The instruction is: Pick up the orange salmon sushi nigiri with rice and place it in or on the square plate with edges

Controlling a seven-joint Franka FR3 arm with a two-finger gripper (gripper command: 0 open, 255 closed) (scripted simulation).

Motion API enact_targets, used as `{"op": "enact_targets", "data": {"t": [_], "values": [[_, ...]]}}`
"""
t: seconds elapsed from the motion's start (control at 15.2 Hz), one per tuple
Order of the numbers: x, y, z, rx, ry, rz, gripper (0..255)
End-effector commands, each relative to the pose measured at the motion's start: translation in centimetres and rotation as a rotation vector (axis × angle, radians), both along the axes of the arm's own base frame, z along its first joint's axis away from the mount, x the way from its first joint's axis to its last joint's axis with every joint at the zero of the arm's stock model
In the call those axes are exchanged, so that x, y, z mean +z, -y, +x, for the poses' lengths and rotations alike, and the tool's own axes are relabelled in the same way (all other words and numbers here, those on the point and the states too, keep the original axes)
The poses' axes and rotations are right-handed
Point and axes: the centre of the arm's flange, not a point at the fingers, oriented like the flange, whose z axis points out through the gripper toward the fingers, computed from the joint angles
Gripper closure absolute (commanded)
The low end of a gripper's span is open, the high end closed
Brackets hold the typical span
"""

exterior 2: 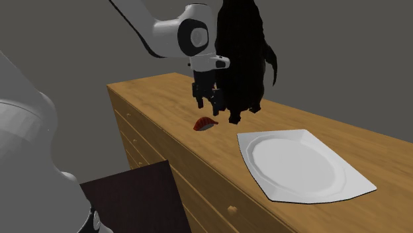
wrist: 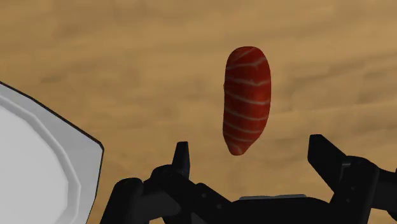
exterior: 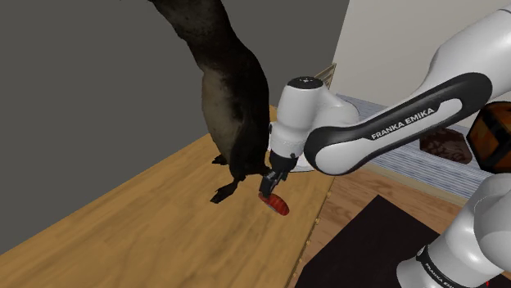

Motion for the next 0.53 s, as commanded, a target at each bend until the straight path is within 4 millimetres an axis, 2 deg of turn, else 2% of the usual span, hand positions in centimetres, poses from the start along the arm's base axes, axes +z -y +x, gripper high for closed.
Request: {"op": "enact_targets", "data": {"t": [0.0, 0.33, 0.46], "values": [[-2.4, -0.5, -0.2, 0.008, -0.030, -0.012, 0], [-5.0, -0.4, 0.0, 0.008, -0.030, -0.012, 0], [-5.3, -0.4, 0.0, 0.008, -0.030, -0.012, 0]]}}
